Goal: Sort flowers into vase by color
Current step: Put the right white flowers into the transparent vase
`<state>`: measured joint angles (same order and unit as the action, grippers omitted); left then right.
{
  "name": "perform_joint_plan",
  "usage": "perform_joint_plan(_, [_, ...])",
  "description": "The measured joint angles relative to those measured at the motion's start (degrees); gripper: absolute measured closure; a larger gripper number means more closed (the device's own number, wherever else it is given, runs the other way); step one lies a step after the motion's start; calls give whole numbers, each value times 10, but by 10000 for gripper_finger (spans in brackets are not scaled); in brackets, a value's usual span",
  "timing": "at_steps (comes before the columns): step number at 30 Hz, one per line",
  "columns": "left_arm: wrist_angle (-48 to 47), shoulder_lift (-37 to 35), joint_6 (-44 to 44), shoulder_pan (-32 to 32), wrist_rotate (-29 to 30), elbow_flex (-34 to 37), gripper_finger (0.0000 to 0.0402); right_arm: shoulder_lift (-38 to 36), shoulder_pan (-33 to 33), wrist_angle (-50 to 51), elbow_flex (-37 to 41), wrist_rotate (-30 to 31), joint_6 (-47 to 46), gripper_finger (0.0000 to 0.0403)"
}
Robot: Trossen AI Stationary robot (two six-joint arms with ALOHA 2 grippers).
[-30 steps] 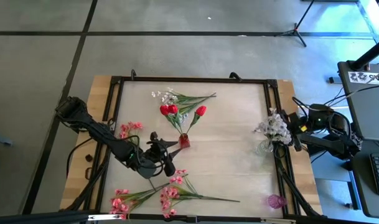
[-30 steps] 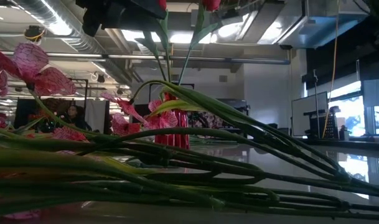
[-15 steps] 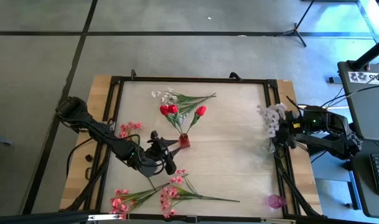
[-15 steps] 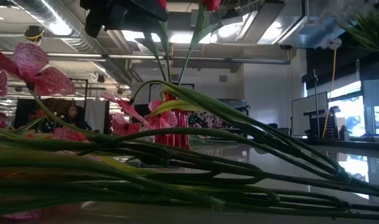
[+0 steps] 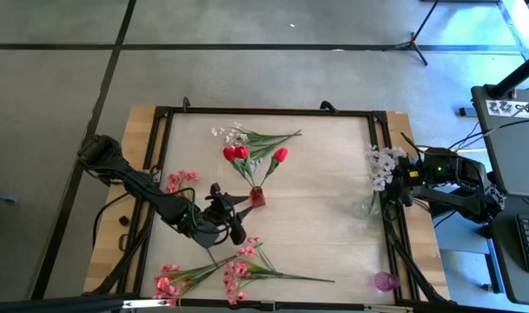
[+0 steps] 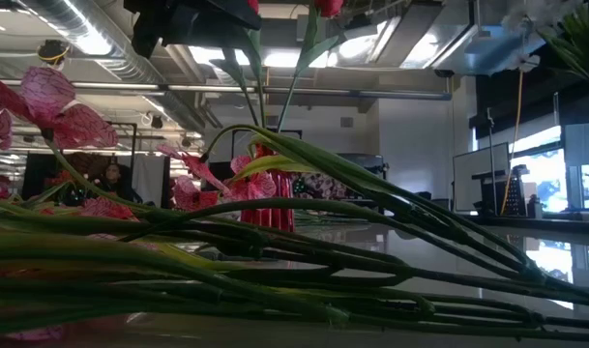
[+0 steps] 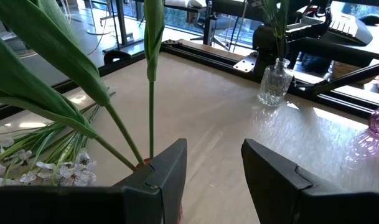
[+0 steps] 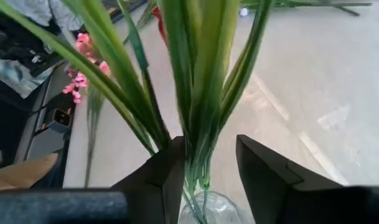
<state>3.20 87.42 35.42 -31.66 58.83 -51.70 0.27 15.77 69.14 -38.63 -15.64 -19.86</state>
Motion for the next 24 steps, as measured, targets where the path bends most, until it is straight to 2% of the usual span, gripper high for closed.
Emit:
perform_joint_plan(4, [0,0,0,0,0,0,250,0,0,-1,0,-35,4,254])
perform_joint_plan(14, [1,0,0,0,0,0,250,5,0,-10,8,-50,-10,253])
perform_joint_plan(24, [3,0,-6,0,0,0,250,28,0,59,-65,-51,-83,253])
